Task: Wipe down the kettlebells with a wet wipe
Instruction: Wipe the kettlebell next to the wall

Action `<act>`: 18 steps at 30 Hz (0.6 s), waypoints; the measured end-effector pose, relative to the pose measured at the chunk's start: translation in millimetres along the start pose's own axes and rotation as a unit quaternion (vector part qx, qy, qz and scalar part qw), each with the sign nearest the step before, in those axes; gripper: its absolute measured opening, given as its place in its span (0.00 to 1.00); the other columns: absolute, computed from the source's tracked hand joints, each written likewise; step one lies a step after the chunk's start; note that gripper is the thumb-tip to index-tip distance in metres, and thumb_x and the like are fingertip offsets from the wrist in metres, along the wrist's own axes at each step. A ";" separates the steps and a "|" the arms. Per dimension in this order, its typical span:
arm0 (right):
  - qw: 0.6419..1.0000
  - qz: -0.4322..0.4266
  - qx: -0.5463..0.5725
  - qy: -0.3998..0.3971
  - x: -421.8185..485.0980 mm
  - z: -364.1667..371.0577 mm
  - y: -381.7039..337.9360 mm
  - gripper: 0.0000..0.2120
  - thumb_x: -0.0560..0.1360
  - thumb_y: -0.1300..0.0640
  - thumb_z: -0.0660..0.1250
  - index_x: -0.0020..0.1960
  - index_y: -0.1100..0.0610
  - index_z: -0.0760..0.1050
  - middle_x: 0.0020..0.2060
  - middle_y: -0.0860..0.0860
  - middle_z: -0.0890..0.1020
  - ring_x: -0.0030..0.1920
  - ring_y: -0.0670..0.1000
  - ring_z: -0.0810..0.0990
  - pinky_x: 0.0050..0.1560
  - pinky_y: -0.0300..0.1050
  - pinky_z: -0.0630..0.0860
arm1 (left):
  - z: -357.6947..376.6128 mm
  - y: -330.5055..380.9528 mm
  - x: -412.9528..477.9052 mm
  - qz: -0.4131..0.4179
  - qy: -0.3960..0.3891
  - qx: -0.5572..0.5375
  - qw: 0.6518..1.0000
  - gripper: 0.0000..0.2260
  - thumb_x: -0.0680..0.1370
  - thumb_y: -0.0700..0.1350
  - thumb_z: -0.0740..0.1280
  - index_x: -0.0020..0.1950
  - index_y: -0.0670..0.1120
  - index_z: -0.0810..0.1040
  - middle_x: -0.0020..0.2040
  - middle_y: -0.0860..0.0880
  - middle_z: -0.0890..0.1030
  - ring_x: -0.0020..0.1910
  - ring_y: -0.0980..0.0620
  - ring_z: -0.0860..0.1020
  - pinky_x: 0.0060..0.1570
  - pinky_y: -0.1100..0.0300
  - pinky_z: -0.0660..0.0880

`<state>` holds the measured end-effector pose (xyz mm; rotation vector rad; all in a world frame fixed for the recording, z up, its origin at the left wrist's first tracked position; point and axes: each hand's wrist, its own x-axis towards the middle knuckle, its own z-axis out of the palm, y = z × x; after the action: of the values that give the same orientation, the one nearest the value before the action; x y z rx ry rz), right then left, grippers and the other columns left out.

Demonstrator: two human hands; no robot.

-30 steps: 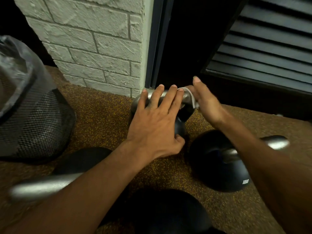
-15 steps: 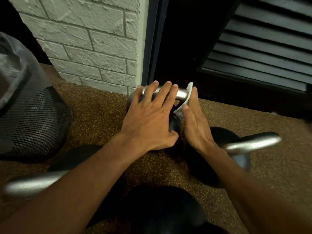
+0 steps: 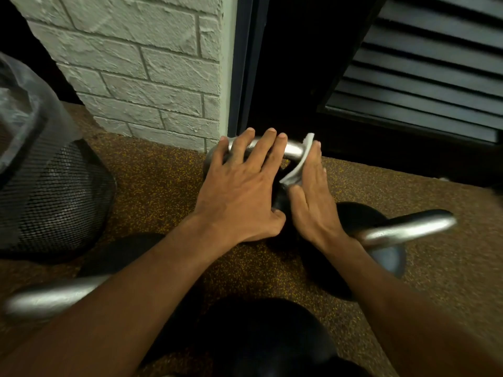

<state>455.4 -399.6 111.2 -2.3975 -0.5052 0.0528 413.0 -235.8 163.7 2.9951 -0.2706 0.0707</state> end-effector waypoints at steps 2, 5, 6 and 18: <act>1.000 -0.011 -0.016 -0.005 -2.7 0.6 1.5 0.39 0.78 0.47 0.49 0.81 0.58 0.33 0.82 0.54 0.38 0.82 0.50 0.39 0.81 0.54 0.41 | -0.6 -0.2 -0.3 -0.001 -0.002 -0.005 1.000 0.51 0.69 0.66 0.61 0.83 0.48 0.40 0.84 0.47 0.47 0.81 0.42 0.48 0.79 0.38 0.50; 0.991 -0.078 -0.104 0.003 -5.5 2.4 2.1 0.39 0.78 0.51 0.51 0.81 0.60 0.34 0.81 0.56 0.37 0.81 0.52 0.35 0.81 0.53 0.40 | -3.3 -1.1 0.3 0.000 -0.006 -0.010 1.000 0.50 0.69 0.64 0.60 0.83 0.49 0.39 0.84 0.48 0.45 0.82 0.43 0.46 0.79 0.39 0.50; 0.991 -0.075 -0.115 0.011 -5.0 3.5 4.3 0.39 0.78 0.52 0.52 0.81 0.59 0.33 0.81 0.57 0.37 0.81 0.52 0.35 0.81 0.54 0.40 | -4.2 -1.3 0.5 0.002 -0.012 -0.011 1.000 0.50 0.70 0.62 0.63 0.83 0.49 0.38 0.84 0.49 0.44 0.82 0.43 0.46 0.79 0.39 0.50; 0.986 -0.062 -0.102 0.120 22.2 -5.9 1.0 0.26 0.85 0.55 0.58 0.81 0.58 0.58 0.77 0.57 0.68 0.72 0.56 0.73 0.59 0.42 0.70 | -8.4 -2.0 2.8 -0.004 -0.025 -0.002 1.000 0.55 0.70 0.55 0.73 0.83 0.50 0.37 0.83 0.51 0.42 0.82 0.44 0.44 0.79 0.41 0.49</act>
<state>477.3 -395.7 117.2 -2.5188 -0.5659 -0.3538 415.8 -233.2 172.0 2.9965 -0.2647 -0.0068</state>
